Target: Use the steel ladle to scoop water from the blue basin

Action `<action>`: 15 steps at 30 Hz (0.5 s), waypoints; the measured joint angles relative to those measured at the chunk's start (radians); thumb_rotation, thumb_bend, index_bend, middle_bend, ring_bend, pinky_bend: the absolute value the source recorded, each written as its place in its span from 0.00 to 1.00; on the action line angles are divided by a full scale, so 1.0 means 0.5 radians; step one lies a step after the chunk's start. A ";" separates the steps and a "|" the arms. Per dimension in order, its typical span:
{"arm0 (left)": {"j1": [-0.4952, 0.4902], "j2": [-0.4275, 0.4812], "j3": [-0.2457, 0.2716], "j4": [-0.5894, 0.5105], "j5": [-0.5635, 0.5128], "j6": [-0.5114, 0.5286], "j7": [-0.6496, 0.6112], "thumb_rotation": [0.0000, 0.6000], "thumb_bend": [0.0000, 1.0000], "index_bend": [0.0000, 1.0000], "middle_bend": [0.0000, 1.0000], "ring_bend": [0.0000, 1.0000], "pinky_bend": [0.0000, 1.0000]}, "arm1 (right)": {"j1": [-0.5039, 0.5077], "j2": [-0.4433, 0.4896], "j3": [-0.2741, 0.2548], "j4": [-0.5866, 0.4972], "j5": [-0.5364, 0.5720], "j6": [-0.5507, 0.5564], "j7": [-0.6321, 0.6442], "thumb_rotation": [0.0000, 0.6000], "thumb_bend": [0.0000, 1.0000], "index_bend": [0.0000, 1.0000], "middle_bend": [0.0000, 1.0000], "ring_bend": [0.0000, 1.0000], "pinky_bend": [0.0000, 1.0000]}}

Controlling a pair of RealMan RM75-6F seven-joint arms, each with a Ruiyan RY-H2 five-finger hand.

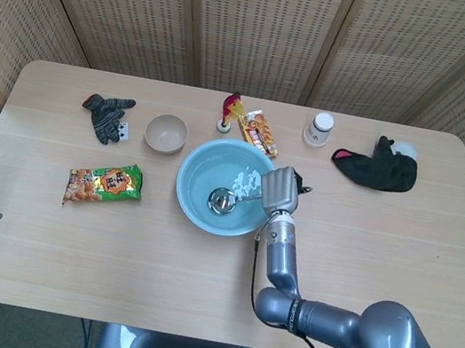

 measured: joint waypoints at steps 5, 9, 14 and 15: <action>-0.001 0.002 0.002 -0.002 0.003 0.000 0.000 1.00 0.00 0.00 0.00 0.00 0.00 | -0.010 0.039 0.157 -0.103 0.218 0.007 0.002 1.00 0.91 0.80 1.00 1.00 1.00; -0.001 0.001 0.004 -0.004 0.005 -0.002 0.002 1.00 0.00 0.00 0.00 0.00 0.00 | -0.009 0.107 0.293 -0.194 0.412 0.012 -0.011 1.00 0.91 0.80 1.00 1.00 1.00; -0.004 -0.003 0.005 -0.003 0.003 -0.007 0.009 1.00 0.00 0.00 0.00 0.00 0.00 | -0.015 0.240 0.426 -0.314 0.609 -0.001 -0.019 1.00 0.91 0.82 1.00 1.00 1.00; -0.005 -0.005 0.006 -0.002 0.004 -0.007 0.013 1.00 0.00 0.00 0.00 0.00 0.00 | -0.018 0.261 0.436 -0.330 0.631 -0.006 -0.017 1.00 0.91 0.82 1.00 1.00 1.00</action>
